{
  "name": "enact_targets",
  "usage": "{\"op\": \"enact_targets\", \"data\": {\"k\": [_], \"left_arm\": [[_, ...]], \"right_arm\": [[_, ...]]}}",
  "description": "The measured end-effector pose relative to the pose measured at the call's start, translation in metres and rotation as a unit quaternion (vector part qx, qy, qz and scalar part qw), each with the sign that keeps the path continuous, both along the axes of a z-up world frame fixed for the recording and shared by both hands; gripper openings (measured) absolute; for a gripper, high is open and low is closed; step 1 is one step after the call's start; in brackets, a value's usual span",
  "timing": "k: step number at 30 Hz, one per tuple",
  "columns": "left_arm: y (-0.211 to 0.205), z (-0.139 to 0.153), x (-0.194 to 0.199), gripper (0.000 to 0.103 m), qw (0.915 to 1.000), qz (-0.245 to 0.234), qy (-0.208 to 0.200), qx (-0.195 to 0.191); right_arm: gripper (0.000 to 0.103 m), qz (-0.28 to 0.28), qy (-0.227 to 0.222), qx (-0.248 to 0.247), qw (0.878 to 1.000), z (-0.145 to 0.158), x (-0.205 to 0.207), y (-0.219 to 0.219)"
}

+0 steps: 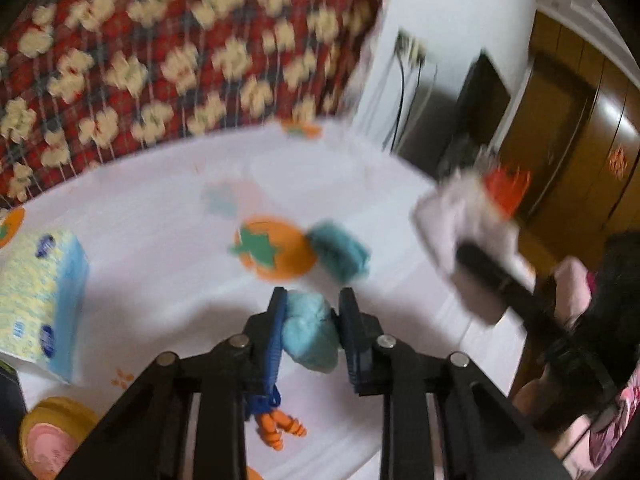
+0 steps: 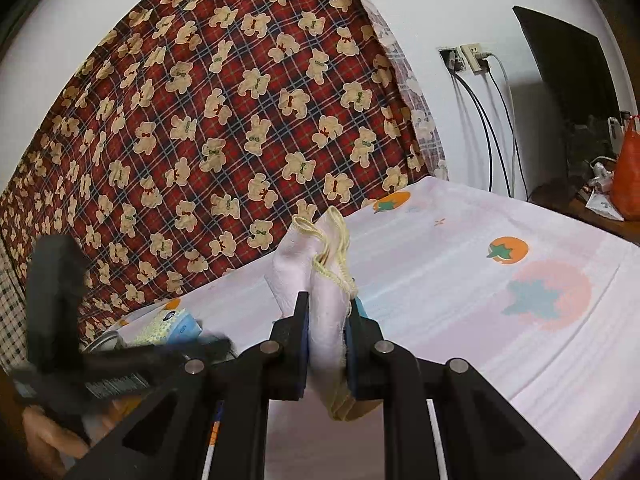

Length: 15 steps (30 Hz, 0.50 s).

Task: Organize soft objects
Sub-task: 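Lift the teal plush and figure with the left gripper while the right gripper holds the pink cloth, then carry the teal plush with the left gripper over the tin while the right gripper carries the pink cloth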

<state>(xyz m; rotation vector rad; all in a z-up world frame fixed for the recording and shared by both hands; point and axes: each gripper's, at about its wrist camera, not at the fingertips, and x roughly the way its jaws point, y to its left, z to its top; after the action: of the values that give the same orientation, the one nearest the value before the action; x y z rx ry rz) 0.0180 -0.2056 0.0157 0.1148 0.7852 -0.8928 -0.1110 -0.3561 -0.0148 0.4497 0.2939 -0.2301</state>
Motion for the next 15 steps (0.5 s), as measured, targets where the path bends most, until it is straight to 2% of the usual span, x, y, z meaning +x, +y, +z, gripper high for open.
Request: {"op": "enact_targets", "data": {"k": [4, 8, 12, 15], "left_arm": [[0.021, 0.023, -0.005, 0.025, 0.9984, 0.004, -0.011, -0.055], [0.046, 0.039, -0.011, 0.025, 0.9957, 0.017, -0.021, -0.089], [0.071, 0.047, -0.022, 0.025, 0.9945, 0.037, -0.049, -0.085], [0.089, 0.049, -0.025, 0.025, 0.9932, 0.046, -0.053, -0.093]], "right_arm": [[0.016, 0.000, -0.003, 0.000, 1.000, 0.002, -0.001, 0.002], [0.016, 0.007, -0.005, -0.009, 1.000, 0.007, -0.002, 0.011], [0.016, 0.020, -0.008, -0.019, 1.000, 0.015, -0.004, 0.026], [0.016, 0.030, -0.011, -0.022, 0.999, 0.021, -0.007, 0.040]]}}
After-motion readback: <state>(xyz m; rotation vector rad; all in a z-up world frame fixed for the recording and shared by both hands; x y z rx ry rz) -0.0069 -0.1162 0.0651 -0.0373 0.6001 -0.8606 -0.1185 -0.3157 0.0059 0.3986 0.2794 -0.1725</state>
